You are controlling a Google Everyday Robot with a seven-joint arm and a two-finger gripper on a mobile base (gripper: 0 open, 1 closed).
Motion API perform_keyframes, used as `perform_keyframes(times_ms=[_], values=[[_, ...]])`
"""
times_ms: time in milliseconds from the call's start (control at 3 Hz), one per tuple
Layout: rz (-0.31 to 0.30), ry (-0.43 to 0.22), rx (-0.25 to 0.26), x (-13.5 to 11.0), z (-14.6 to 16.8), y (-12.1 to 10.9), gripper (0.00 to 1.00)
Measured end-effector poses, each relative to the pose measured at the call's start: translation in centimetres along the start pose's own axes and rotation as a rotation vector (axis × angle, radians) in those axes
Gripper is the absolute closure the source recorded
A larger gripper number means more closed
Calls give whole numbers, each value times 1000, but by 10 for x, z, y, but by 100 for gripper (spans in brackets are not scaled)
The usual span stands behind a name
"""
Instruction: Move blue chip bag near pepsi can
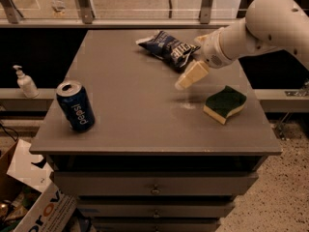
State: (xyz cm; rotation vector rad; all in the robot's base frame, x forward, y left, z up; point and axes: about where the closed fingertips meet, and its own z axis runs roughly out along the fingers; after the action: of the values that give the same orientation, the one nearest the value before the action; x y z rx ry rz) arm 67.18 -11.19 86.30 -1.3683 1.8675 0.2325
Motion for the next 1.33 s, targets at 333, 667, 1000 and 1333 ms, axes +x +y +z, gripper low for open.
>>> perform_keyframes(times_ms=[333, 667, 1000, 1333], values=[[22, -24, 19, -7, 36, -32, 0], [61, -40, 38, -13, 64, -62, 0], [95, -49, 50, -12, 84, -84, 0], [110, -57, 54, -11, 93, -95, 19]])
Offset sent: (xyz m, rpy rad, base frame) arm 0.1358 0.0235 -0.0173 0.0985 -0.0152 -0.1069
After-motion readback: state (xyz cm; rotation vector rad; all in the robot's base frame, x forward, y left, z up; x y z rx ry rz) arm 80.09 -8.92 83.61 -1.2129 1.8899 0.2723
